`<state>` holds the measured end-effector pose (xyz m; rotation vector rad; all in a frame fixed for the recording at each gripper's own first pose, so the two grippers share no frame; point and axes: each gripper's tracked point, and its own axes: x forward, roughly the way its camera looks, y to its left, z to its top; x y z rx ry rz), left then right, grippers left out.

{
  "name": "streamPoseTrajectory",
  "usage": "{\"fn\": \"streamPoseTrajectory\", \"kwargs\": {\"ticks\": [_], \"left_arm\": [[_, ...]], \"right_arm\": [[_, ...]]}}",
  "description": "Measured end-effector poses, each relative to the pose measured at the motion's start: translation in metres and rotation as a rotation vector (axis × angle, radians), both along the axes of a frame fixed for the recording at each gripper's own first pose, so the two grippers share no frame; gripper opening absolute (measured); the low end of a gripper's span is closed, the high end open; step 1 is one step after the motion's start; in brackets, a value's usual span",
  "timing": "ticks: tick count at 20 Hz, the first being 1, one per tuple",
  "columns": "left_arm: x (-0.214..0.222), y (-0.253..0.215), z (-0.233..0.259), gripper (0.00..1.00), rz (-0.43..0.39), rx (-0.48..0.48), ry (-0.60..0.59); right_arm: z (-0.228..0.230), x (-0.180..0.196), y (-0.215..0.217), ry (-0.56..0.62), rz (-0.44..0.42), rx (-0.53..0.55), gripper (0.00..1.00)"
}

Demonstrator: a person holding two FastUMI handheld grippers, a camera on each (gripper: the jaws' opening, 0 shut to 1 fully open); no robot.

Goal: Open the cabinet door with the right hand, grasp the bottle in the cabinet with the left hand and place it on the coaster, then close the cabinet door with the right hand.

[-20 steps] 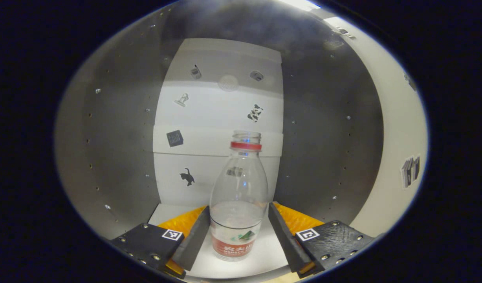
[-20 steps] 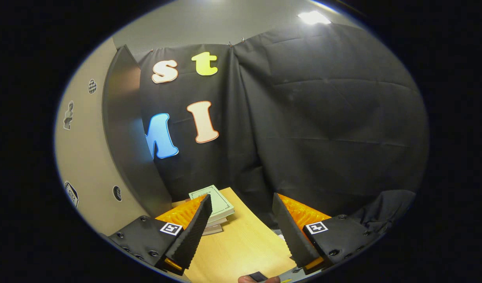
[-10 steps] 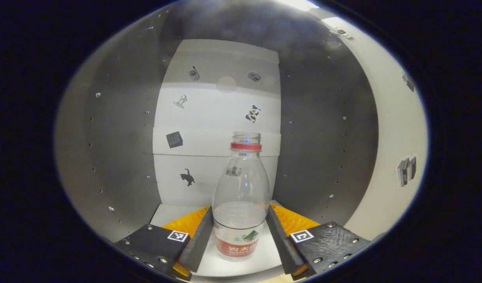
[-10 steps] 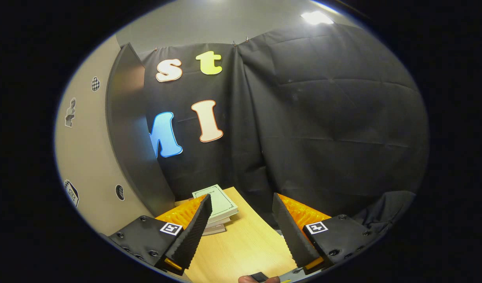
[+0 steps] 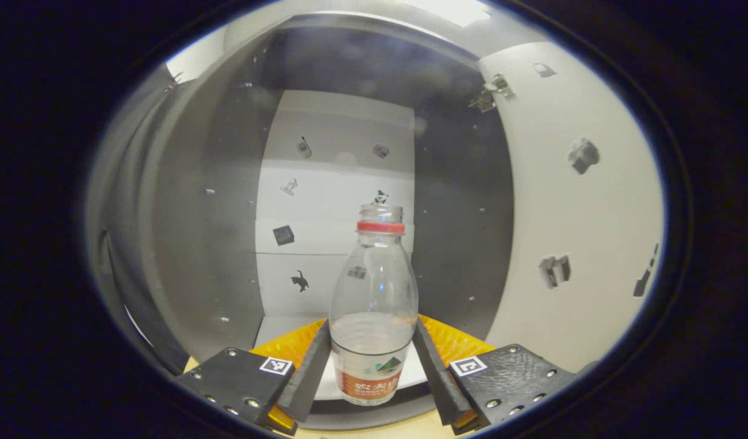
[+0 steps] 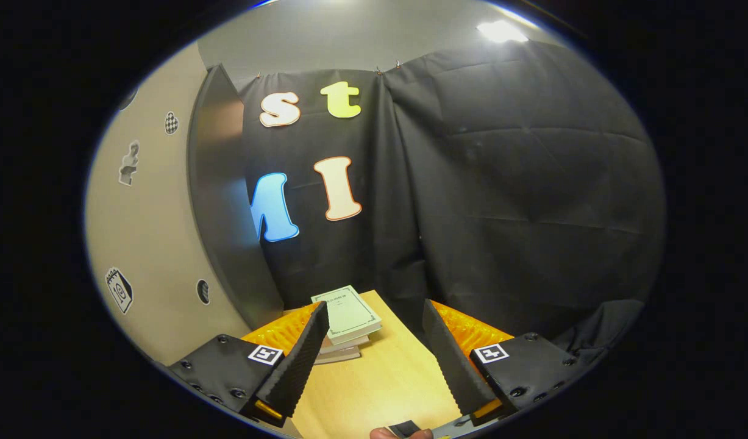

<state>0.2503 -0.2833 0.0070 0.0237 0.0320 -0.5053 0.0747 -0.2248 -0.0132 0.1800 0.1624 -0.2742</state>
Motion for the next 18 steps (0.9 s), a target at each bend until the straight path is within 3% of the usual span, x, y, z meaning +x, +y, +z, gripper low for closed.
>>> {"fn": "streamPoseTrajectory", "kwargs": {"ticks": [5, 13, 18], "left_arm": [[-0.062, 0.057, -0.041, 0.76, 0.014, 0.031, 0.033], [-0.138, 0.136, -0.168, 0.76, 0.055, 0.092, 0.128], [-0.178, 0.162, -0.226, 0.76, 0.06, 0.025, 0.16]], "right_arm": [[0.003, -0.009, 0.011, -0.028, 0.008, 0.01, 0.98], [0.0, -0.027, 0.03, -0.048, -0.018, 0.019, 0.98], [-0.003, -0.042, 0.049, -0.071, -0.025, -0.008, 0.98]]}}
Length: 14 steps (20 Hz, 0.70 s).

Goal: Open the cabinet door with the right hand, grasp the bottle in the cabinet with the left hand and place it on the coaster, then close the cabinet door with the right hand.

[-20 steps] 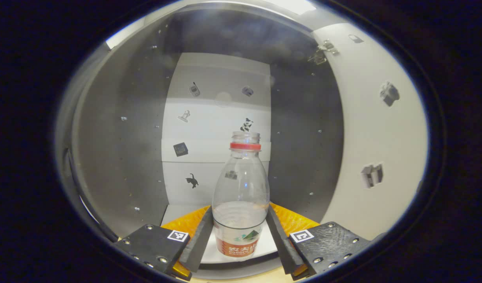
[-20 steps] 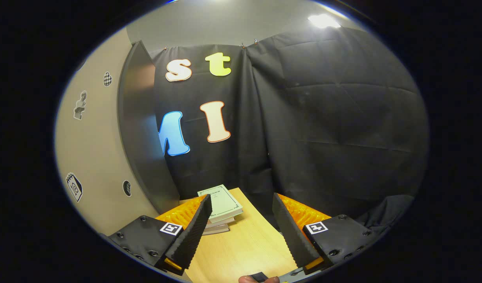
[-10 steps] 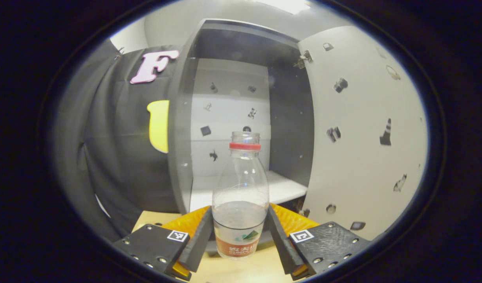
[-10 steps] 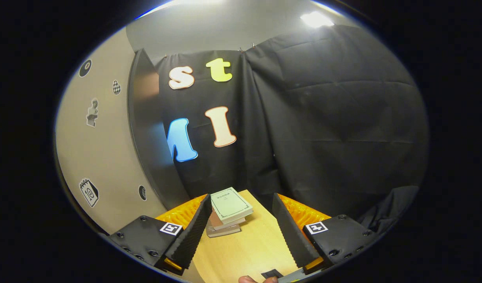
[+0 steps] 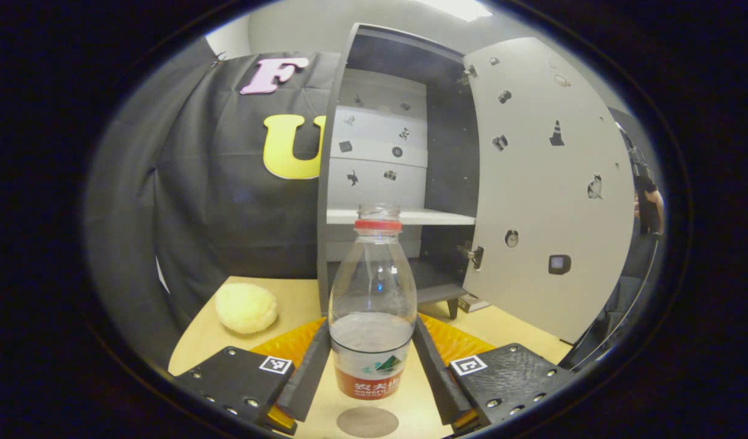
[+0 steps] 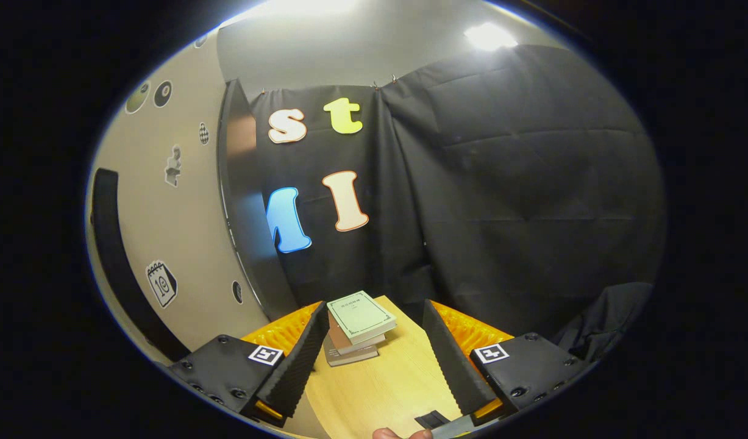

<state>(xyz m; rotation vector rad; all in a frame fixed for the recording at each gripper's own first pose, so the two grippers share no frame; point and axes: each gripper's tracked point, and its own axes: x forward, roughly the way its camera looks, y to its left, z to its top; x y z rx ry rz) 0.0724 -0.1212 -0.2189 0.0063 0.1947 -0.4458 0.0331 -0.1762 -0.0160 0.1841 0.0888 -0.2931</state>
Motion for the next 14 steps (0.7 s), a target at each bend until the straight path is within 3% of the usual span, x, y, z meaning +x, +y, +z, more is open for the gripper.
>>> {"fn": "streamPoseTrajectory", "kwargs": {"ticks": [4, 5, 7, 9, 14], "left_arm": [[-0.019, 0.008, -0.047, 0.76, -0.005, 0.041, -0.004], [-0.023, 0.01, -0.06, 0.76, -0.008, 0.046, 0.003], [-0.03, 0.011, -0.074, 0.82, 0.001, 0.034, 0.001], [-0.035, 0.007, -0.088, 0.76, -0.001, 0.007, 0.023], [-0.038, 0.013, -0.093, 0.82, -0.002, -0.006, 0.045]], "right_arm": [[0.003, -0.01, 0.023, 0.004, 0.02, -0.008, 0.98], [0.004, -0.011, 0.026, 0.002, 0.015, -0.028, 0.93], [0.006, -0.015, 0.03, 0.003, 0.012, -0.058, 0.92], [0.009, -0.021, 0.031, 0.003, 0.007, -0.072, 0.92], [0.004, -0.036, 0.028, 0.016, -0.01, -0.052, 0.92]]}}
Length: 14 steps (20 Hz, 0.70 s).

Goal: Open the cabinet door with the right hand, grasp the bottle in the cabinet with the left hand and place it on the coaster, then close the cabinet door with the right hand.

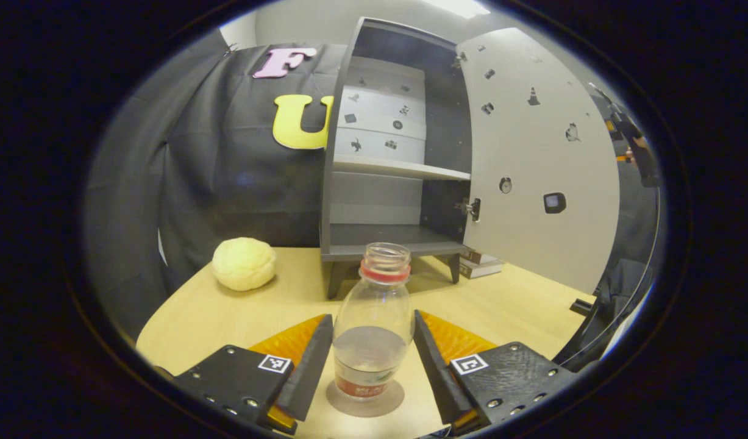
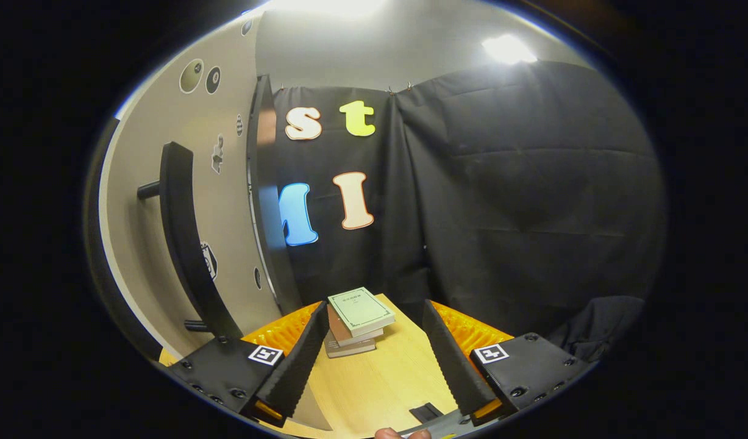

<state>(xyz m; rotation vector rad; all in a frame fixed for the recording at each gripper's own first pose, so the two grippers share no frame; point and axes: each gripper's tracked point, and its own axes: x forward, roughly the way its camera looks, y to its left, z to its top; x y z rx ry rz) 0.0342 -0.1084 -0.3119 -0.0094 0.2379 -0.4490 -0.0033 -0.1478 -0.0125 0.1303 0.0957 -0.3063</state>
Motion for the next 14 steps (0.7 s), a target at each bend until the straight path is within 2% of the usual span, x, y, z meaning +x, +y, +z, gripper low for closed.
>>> {"fn": "streamPoseTrajectory", "kwargs": {"ticks": [1, 3, 4, 6, 7, 12, 13, 14], "left_arm": [[-0.002, 0.0, -0.001, 0.77, -0.005, -0.002, 0.005], [-0.006, 0.0, -0.001, 0.82, -0.014, 0.014, 0.003], [-0.006, 0.0, -0.001, 0.78, -0.013, 0.021, 0.003], [-0.009, 0.001, 0.0, 0.79, -0.011, 0.032, 0.004], [-0.01, 0.0, 0.002, 0.76, -0.013, 0.039, -0.001], [-0.008, 0.003, 0.002, 0.79, -0.001, 0.062, 0.01], [-0.007, 0.005, 0.0, 0.77, 0.012, 0.067, 0.021], [-0.005, 0.007, -0.001, 0.81, 0.026, 0.072, 0.029]], "right_arm": [[-0.004, -0.003, -0.001, 0.004, -0.005, 0.008, 0.92], [-0.01, -0.008, -0.006, 0.013, -0.02, 0.015, 0.92], [-0.014, -0.01, -0.008, 0.021, -0.025, 0.022, 0.98], [-0.02, -0.015, -0.009, 0.028, -0.028, 0.036, 0.98], [-0.021, -0.016, -0.011, 0.028, -0.033, 0.037, 0.98], [-0.025, -0.02, -0.012, 0.032, -0.03, 0.017, 0.98], [-0.028, -0.02, -0.012, 0.039, -0.027, 0.012, 0.98], [-0.03, -0.021, -0.011, 0.047, -0.023, 0.005, 0.98]]}}
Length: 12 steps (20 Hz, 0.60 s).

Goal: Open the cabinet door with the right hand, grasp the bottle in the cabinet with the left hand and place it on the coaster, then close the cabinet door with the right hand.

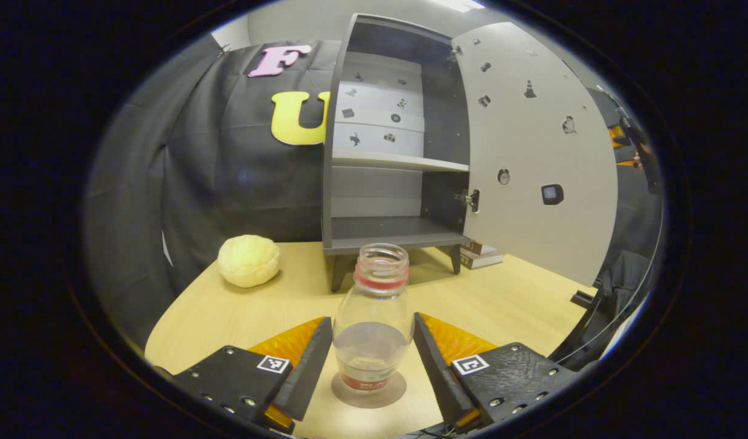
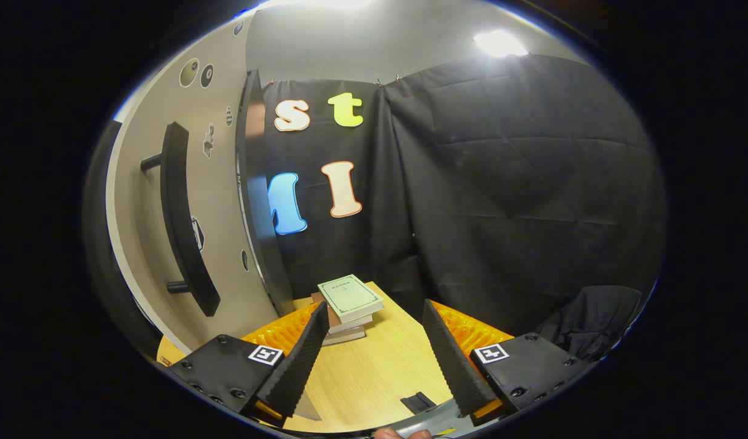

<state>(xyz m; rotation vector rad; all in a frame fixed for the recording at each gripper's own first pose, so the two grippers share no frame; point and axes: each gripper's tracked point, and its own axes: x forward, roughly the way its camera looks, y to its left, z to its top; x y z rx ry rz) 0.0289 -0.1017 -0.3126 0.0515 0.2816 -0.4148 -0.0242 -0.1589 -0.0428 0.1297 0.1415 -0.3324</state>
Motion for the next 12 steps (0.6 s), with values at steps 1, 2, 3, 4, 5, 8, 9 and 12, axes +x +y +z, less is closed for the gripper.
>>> {"fn": "streamPoseTrajectory", "kwargs": {"ticks": [1, 2, 3, 4, 5, 8, 9, 12], "left_arm": [[-0.002, 0.002, -0.001, 0.79, 0.004, 0.001, 0.004], [-0.004, 0.002, 0.001, 0.82, 0.004, 0.0, 0.001], [-0.004, 0.002, 0.004, 0.82, 0.005, 0.003, -0.006], [-0.005, 0.003, 0.006, 0.82, 0.003, 0.005, -0.011], [-0.003, 0.001, 0.007, 0.89, 0.002, 0.012, -0.012], [-0.01, 0.006, 0.01, 0.9, 0.012, 0.043, 0.0], [-0.013, 0.007, 0.014, 0.92, 0.016, 0.042, 0.003], [-0.034, 0.007, 0.036, 0.92, 0.032, -0.007, 0.022]], "right_arm": [[-0.003, 0.0, 0.001, 0.008, 0.004, -0.01, 0.98], [-0.004, -0.001, 0.0, 0.015, 0.004, -0.021, 0.98], [-0.007, -0.002, 0.0, 0.022, 0.006, -0.03, 0.98], [-0.008, -0.002, 0.001, 0.027, 0.008, -0.034, 0.98], [-0.01, -0.003, 0.001, 0.032, 0.009, -0.036, 0.98], [-0.013, -0.002, 0.0, 0.037, 0.013, -0.023, 0.98], [-0.013, 0.0, -0.001, 0.034, 0.016, -0.019, 0.98], [-0.019, 0.005, -0.011, 0.034, 0.026, -0.035, 0.98]]}}
